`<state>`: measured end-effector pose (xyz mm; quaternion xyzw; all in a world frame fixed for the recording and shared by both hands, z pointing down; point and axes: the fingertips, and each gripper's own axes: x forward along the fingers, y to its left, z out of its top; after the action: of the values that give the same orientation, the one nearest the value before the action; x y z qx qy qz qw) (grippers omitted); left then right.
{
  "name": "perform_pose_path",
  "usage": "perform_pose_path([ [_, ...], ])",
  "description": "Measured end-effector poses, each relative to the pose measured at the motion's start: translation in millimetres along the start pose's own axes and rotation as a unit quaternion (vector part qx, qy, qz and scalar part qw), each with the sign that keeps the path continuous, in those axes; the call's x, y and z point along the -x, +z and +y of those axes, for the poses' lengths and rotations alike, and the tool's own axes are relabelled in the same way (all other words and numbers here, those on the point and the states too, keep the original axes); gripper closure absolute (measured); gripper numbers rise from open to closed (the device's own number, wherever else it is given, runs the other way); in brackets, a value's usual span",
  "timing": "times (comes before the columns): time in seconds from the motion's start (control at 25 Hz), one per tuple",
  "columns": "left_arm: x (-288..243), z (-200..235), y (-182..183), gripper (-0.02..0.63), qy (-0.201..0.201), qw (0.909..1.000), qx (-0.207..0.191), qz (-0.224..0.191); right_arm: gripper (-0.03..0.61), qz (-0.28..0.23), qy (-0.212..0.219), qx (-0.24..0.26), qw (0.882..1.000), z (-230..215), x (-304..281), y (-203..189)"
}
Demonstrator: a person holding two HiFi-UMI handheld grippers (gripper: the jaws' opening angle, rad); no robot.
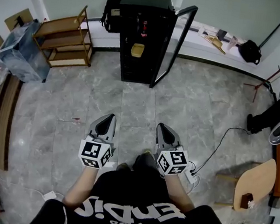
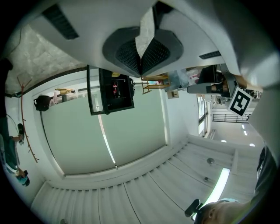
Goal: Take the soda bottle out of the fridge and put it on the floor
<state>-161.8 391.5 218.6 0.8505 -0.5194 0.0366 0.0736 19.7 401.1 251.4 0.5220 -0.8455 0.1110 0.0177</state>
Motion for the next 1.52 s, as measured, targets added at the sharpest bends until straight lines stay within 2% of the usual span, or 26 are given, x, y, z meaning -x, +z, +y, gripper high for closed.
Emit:
perform_pose_path([
  [0.4, -54.8, 22.4, -9.2, 0.607, -0.012, 0.9998, 0.009, 0.012, 0.555, -0.006, -0.018, -0.016, 1.0, -31.4, -44.5, 1.0],
  [0.72, -119.0, 61.8, 1.4, 0.607, 0.001, 0.9996, 0.019, 0.019, 0.555, -0.005, -0.005, -0.018, 1.0, -58.1, -121.3, 17.5],
  [1.2, -277.0, 103.0, 41.7, 0.607, 0.008, 0.9995, 0.024, 0.018, 0.555, 0.01, 0.007, -0.012, 1.0, -160.5, -247.9, 70.0],
  [1.52, -372.5, 135.5, 63.1, 0.607, 0.027, 0.9992, 0.028, 0.01, 0.555, 0.014, 0.03, -0.013, 0.999, -214.4, -328.4, 95.7],
])
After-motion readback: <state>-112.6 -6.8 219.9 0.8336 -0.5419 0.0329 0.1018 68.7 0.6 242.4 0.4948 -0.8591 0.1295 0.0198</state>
